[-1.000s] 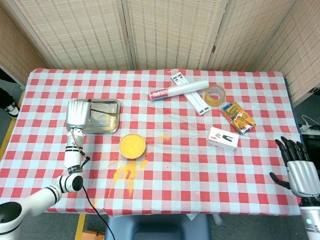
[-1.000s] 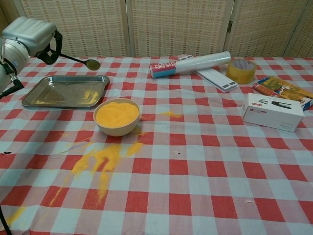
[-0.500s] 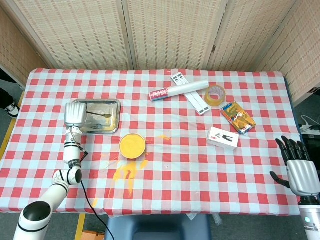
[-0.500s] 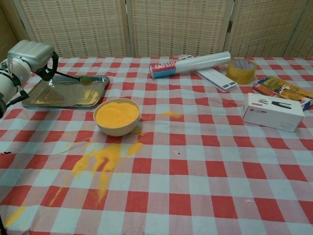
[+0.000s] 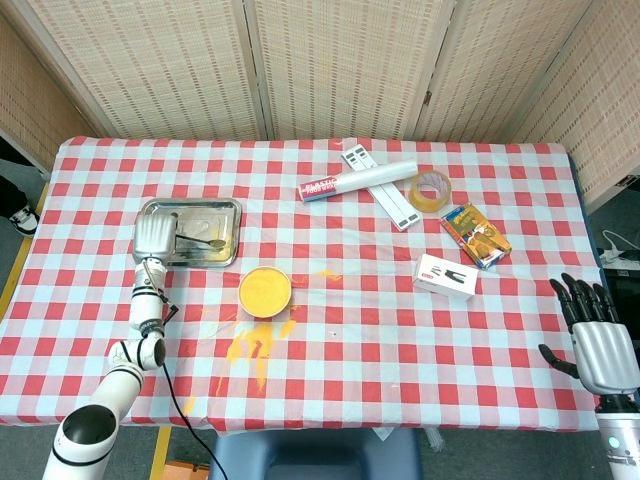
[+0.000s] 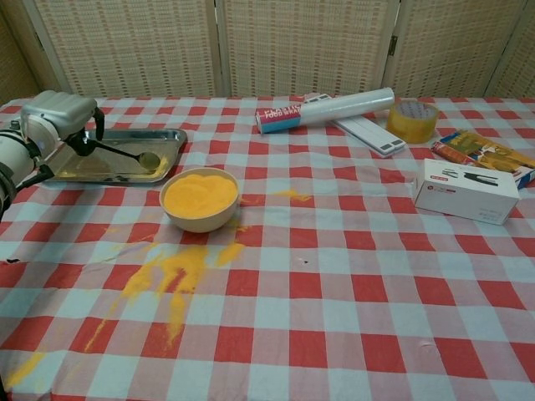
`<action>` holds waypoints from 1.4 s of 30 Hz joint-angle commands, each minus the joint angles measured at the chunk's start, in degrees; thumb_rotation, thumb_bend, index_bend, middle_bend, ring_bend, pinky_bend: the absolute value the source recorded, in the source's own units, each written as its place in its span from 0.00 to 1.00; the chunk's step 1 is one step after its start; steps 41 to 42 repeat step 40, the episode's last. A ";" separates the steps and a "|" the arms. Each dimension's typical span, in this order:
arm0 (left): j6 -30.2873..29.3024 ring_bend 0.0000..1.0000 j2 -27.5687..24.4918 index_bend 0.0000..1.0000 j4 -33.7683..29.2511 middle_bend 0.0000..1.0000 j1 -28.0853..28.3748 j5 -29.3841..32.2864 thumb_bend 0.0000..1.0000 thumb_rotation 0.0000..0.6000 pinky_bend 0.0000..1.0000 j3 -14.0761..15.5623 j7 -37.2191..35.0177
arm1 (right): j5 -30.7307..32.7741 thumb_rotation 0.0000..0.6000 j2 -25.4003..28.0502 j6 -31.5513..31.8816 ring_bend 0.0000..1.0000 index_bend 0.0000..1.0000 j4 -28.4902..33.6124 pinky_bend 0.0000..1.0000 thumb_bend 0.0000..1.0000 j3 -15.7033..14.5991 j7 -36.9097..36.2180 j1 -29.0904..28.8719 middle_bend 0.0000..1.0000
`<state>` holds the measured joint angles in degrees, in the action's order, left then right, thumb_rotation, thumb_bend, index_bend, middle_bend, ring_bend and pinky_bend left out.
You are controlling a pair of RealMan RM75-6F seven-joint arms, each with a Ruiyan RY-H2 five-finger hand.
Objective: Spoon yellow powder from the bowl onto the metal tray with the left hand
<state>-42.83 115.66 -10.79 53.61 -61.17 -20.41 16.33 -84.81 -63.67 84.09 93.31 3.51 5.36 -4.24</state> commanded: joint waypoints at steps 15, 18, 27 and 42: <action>-15.61 0.63 -13.09 0.05 -28.42 0.68 -10.09 -10.40 0.50 1.00 0.81 6.59 -14.56 | -1.37 1.00 0.36 0.59 0.00 0.00 0.20 0.00 0.12 -0.52 -0.67 0.29 0.00; -22.52 0.29 -26.25 0.03 -52.78 0.37 -17.63 -16.38 0.49 1.00 0.50 12.15 -19.12 | -2.03 1.00 0.32 0.35 0.00 0.00 0.23 0.00 0.12 -0.95 -0.82 0.22 0.00; -41.82 0.00 -47.45 0.00 -81.12 0.00 -34.83 -29.03 0.45 1.00 0.13 25.40 -20.74 | -4.16 1.00 0.47 -0.56 0.00 0.00 1.17 0.00 0.12 -2.71 0.14 0.18 0.00; -51.95 0.00 -45.92 0.00 -75.94 0.00 -46.18 -28.80 0.44 1.00 0.07 26.35 -16.93 | -5.39 1.00 0.19 -0.37 0.00 0.00 1.66 0.00 0.12 -3.78 2.19 0.64 0.00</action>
